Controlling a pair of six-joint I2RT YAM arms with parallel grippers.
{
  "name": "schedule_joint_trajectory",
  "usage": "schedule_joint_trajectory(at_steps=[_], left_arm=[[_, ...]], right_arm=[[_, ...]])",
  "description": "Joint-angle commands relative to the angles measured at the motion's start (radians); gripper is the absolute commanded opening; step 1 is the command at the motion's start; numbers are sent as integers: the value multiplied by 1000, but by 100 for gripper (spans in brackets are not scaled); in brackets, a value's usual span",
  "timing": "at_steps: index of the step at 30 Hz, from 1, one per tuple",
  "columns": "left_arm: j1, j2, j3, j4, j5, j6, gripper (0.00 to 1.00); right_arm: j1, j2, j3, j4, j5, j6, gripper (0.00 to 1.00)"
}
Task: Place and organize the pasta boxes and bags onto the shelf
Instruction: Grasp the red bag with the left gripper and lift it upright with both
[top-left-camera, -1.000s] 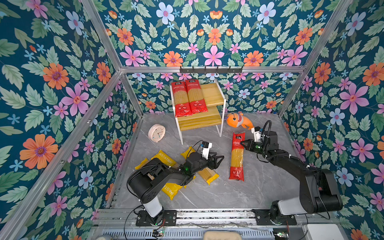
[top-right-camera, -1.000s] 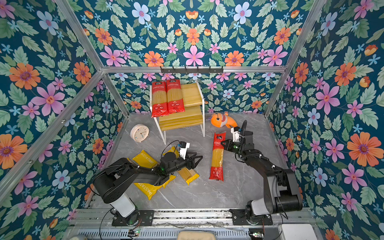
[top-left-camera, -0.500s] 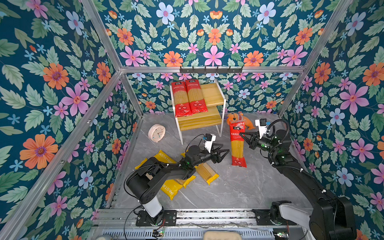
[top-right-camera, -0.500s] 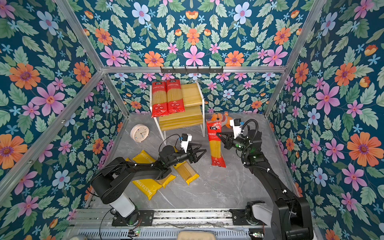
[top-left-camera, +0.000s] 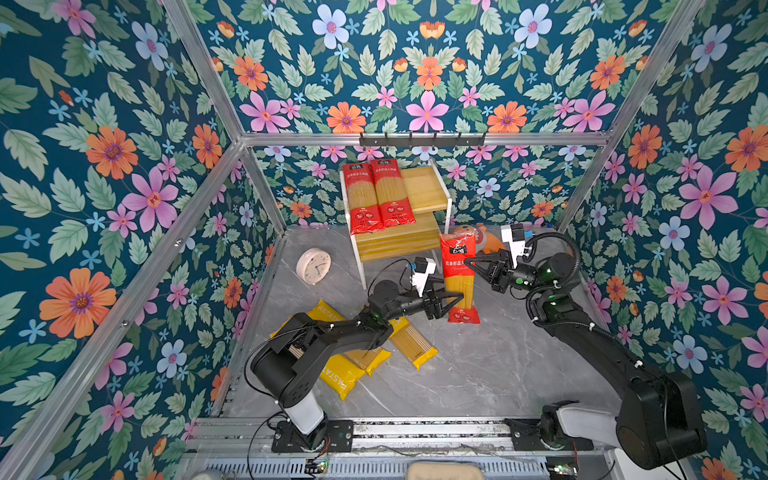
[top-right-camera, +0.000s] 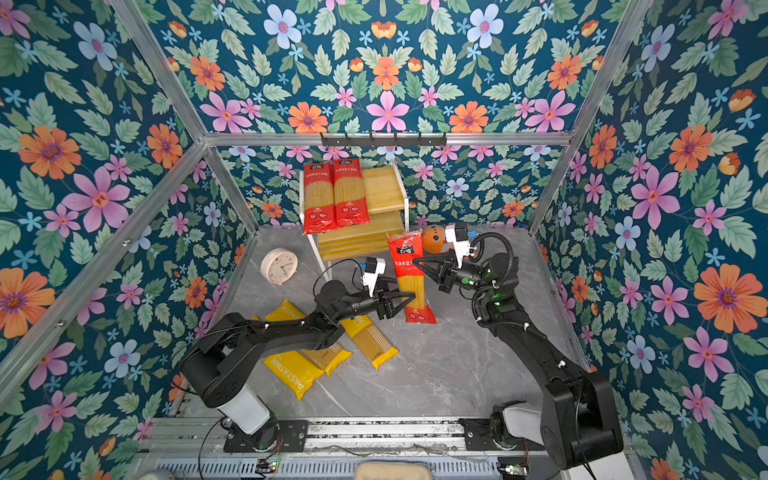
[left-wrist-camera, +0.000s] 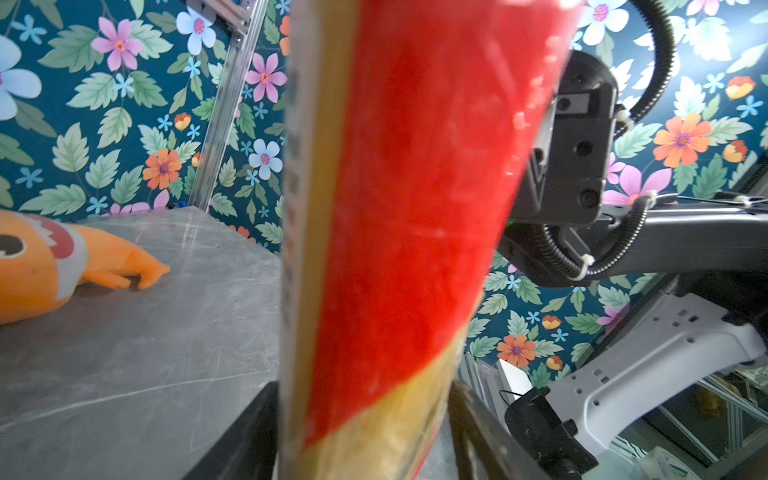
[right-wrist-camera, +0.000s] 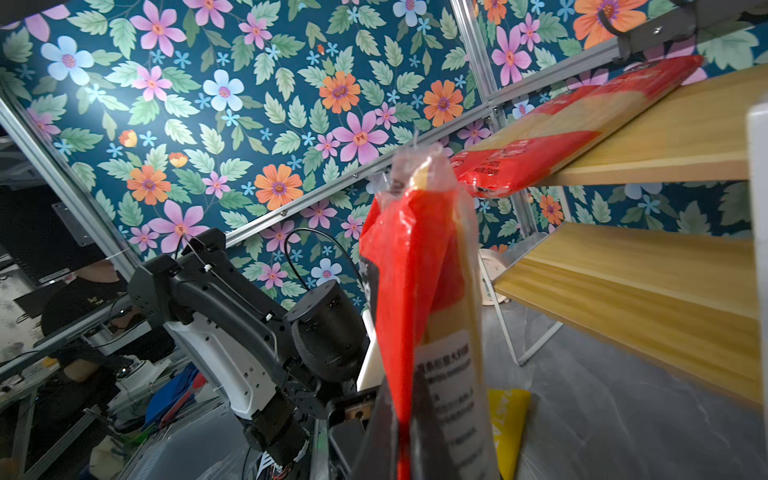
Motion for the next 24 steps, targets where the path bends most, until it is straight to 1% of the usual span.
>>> schedule_joint_trajectory(at_steps=[1,2,6,11,12,14,16,20,22,24], left_arm=[[-1,-4,6,69,63,-41,61],[1,-4,9,70,67,-45,58],[14,5,12,103,75,-86,38],[25,4,15,124,77,-105,22],[29,2,15,122,77,-105,20],[37,-4,15,121,77,-106,16],[49,-12,17,107,73,-107,14],[85,-22,23,84,65,-121,11],[105,-24,30,80,66,-139,10],[121,-29,42,66,68,-151,10]], right_arm=[[12,4,19,155,-8,32,0],[13,6,18,155,-4,32,0],[12,19,22,98,8,29,0],[13,30,23,51,27,31,0],[12,29,23,37,32,26,2],[13,25,23,5,40,12,11],[13,21,23,-29,42,-1,19],[11,11,18,-115,52,-28,37],[8,5,8,-160,57,-43,42],[0,-1,-7,-208,64,-59,44]])
